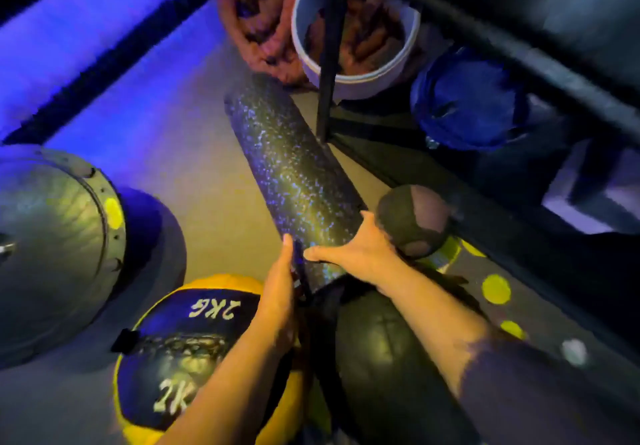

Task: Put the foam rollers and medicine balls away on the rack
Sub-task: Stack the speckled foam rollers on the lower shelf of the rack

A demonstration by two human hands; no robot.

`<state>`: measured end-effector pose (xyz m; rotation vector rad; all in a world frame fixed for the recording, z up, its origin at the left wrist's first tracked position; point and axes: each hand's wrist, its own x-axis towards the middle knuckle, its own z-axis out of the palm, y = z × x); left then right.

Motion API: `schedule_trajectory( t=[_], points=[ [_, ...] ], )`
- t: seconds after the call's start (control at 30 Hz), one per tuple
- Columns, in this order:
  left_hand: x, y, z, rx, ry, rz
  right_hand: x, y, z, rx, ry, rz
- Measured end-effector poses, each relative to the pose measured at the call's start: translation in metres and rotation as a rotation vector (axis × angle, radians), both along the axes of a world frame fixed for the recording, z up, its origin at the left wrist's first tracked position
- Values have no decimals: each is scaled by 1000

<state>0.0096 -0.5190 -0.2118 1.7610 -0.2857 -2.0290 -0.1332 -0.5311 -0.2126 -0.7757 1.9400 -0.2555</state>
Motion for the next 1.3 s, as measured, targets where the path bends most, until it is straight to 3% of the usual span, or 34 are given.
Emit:
schedule_trajectory(
  t=[0.13,0.3,0.4,0.5,0.67,0.83,0.93,1.03,1.2,1.3],
  points=[
    [8,64,167,101,141,-104,5,84,186,13,-117,-179],
    [-12,141,396,134,155,-329,-17,200,382,12,-58,-356],
    [-38,181,475,32,191,-429,-38,253,476,-26,-37,-470],
    [-69,219,517,-23,211,-548,-63,307,525,-95,50,-623],
    [-149,263,559,-153,300,-833,-123,391,557,-297,40,-881],
    [-258,306,592,-325,337,-791,-229,434,584,-458,109,-1025],
    [-325,319,605,-428,277,-662,-287,434,628,-512,217,-968],
    [-379,326,613,-538,258,-683,-333,433,636,-499,306,-734],
    [-447,315,542,-665,94,-807,-381,447,569,-321,237,-621],
    [-464,319,500,-640,21,-833,-392,466,522,-258,184,-563]
  ],
)
